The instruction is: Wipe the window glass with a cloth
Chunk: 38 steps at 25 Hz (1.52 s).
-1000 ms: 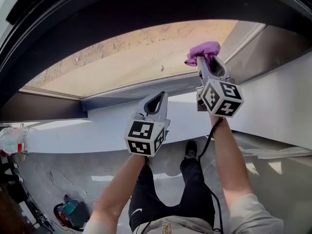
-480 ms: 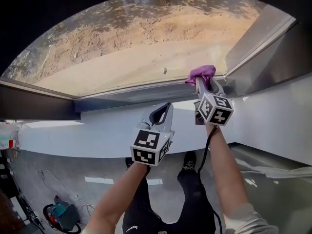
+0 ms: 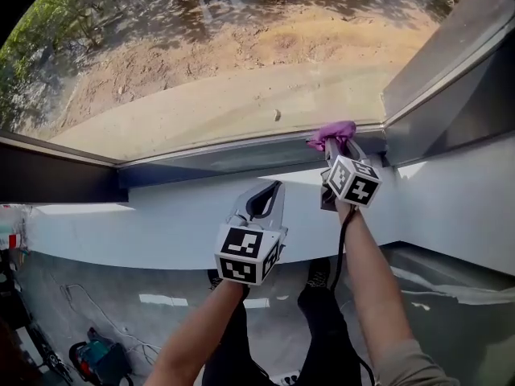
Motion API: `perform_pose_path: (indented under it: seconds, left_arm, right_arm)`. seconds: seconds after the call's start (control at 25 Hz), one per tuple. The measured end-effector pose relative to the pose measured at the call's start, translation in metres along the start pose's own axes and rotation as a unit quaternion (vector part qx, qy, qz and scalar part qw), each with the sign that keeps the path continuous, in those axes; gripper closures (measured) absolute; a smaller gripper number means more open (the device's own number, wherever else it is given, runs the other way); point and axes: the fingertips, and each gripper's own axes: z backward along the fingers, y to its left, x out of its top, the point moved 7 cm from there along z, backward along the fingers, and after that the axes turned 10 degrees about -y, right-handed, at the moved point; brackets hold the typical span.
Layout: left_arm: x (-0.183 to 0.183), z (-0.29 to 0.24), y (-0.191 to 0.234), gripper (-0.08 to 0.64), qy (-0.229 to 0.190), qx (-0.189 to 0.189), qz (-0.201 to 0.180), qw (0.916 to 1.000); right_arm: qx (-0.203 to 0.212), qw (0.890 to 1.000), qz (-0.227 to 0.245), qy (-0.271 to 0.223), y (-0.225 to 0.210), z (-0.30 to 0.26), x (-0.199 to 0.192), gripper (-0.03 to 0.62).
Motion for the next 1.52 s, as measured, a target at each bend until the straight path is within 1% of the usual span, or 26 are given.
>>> perform_pose_path:
  seconds: [0.12, 0.24, 0.4, 0.52, 0.6, 0.72, 0.92, 1.16, 1.36, 1.52]
  left_arm:
    - [-0.007, -0.002, 0.005, 0.56, 0.001, 0.01, 0.007, 0.9999]
    - [-0.015, -0.004, 0.01, 0.56, 0.007, 0.014, 0.008, 0.9999]
    - [-0.02, 0.005, 0.018, 0.56, 0.015, 0.019, 0.01, 0.9997]
    - [-0.02, 0.016, 0.019, 0.56, 0.022, 0.019, 0.009, 0.9995]
    - [-0.016, 0.023, 0.022, 0.56, 0.023, 0.02, 0.005, 0.9995]
    - [-0.004, 0.029, 0.028, 0.56, 0.018, 0.024, 0.003, 0.9996]
    - [0.021, 0.038, 0.029, 0.56, 0.005, 0.021, 0.0, 0.9998]
    - [0.064, 0.039, 0.019, 0.56, -0.021, 0.015, -0.002, 0.9997]
    - [0.102, 0.04, 0.008, 0.56, -0.045, 0.009, -0.002, 0.9989]
    - [0.129, 0.048, 0.002, 0.56, -0.063, 0.006, -0.007, 0.998]
  right_arm:
    - [-0.017, 0.999, 0.001, 0.028, -0.004, -0.008, -0.014, 0.443]
    - [-0.024, 0.999, 0.004, 0.036, -0.001, -0.01, -0.016, 0.443]
    - [0.002, 0.999, 0.007, 0.046, 0.018, -0.01, -0.018, 0.443]
    - [0.007, 0.999, 0.0, 0.052, 0.035, -0.008, -0.02, 0.443]
    - [0.01, 0.999, -0.007, 0.052, 0.044, -0.007, -0.019, 0.444]
    - [0.017, 0.999, -0.006, 0.043, 0.058, -0.002, -0.007, 0.446]
    - [0.039, 0.999, 0.0, 0.01, 0.085, 0.019, 0.033, 0.446]
    - [0.067, 0.996, 0.04, -0.049, 0.125, 0.052, 0.102, 0.446]
    - [0.087, 0.993, 0.043, -0.074, 0.147, 0.078, 0.162, 0.445]
    - [0.1, 0.988, 0.04, -0.114, 0.164, 0.101, 0.208, 0.446]
